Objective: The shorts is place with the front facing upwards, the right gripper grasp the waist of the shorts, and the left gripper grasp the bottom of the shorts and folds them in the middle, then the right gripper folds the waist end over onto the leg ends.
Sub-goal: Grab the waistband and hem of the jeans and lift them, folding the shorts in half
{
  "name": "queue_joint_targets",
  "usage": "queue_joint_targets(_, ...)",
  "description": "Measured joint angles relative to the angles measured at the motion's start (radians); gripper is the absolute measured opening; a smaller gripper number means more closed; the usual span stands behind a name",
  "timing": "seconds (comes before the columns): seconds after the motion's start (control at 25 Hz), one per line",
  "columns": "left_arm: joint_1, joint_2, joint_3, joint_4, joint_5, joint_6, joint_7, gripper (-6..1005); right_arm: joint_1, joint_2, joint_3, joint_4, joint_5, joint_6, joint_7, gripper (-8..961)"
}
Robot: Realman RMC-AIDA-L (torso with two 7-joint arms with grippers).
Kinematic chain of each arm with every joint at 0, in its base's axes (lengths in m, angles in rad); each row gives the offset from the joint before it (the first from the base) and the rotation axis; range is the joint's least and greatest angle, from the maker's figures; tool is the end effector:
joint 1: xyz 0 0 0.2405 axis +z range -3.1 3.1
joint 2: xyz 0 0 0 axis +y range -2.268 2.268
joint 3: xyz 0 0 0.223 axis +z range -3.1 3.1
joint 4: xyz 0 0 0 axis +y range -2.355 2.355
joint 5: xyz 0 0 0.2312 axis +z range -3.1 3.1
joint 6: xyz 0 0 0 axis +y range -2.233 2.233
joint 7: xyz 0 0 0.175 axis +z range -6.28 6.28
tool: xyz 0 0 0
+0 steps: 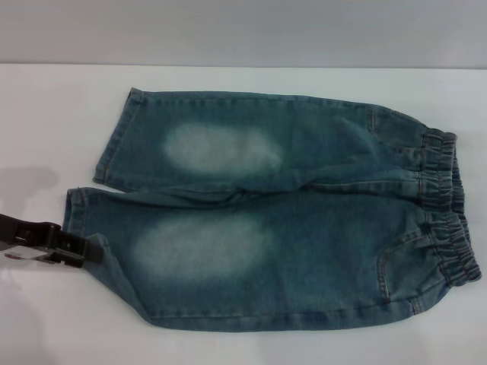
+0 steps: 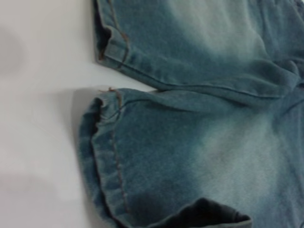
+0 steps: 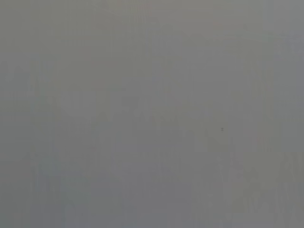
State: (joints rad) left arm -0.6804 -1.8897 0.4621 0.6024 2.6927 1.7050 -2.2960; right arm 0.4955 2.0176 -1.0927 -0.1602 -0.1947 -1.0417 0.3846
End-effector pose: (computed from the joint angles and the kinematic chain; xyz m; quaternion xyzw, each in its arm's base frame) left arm -0.3065 0.3284 0.0479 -0.7788 -0.6256 -0.0020 0.0454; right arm 0.3434 0.4000 0.0765 -0.6154 0.2764 0.3235 0.6634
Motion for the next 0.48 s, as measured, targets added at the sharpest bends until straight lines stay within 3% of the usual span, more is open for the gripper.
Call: queue_joint_targets(0.48,-0.014,0.003,0.002,0.003,-0.002,0.025,-0.021,469,0.001,0.005,-0.014,-0.005,0.0,0.0,-0.001,577)
